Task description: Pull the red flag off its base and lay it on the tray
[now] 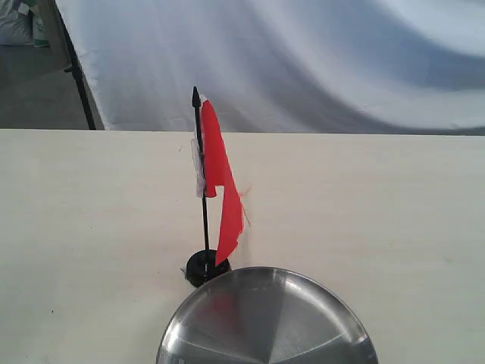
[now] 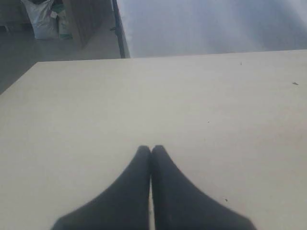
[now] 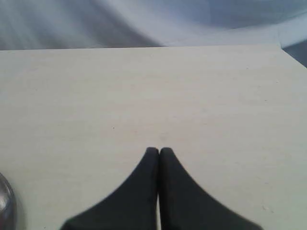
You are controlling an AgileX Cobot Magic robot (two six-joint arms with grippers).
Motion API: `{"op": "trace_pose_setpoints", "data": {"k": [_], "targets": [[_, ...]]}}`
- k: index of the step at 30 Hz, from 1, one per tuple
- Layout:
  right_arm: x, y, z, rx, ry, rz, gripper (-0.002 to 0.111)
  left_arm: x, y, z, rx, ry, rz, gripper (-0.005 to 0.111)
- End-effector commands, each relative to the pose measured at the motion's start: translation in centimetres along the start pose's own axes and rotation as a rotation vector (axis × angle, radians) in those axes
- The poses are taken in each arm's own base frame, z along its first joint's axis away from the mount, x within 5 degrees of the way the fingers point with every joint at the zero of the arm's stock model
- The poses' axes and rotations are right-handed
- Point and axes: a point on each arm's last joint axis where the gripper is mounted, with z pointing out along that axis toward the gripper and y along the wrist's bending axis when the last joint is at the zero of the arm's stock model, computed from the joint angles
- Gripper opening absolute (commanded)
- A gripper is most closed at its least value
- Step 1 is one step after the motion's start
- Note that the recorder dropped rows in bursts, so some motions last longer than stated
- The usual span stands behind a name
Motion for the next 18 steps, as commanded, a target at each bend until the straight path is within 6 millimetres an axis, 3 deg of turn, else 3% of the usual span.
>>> {"op": "trace_pose_setpoints", "data": {"k": [1, 18], "targets": [[-0.07, -0.03, -0.05, 0.003, -0.002, -0.005, 0.0, 0.02, 0.01, 0.02, -0.003, -0.009, 0.003, 0.0], [-0.07, -0.03, -0.05, 0.003, -0.002, -0.005, 0.0, 0.03, 0.21, 0.02, -0.025, -0.007, 0.063, 0.0]]}}
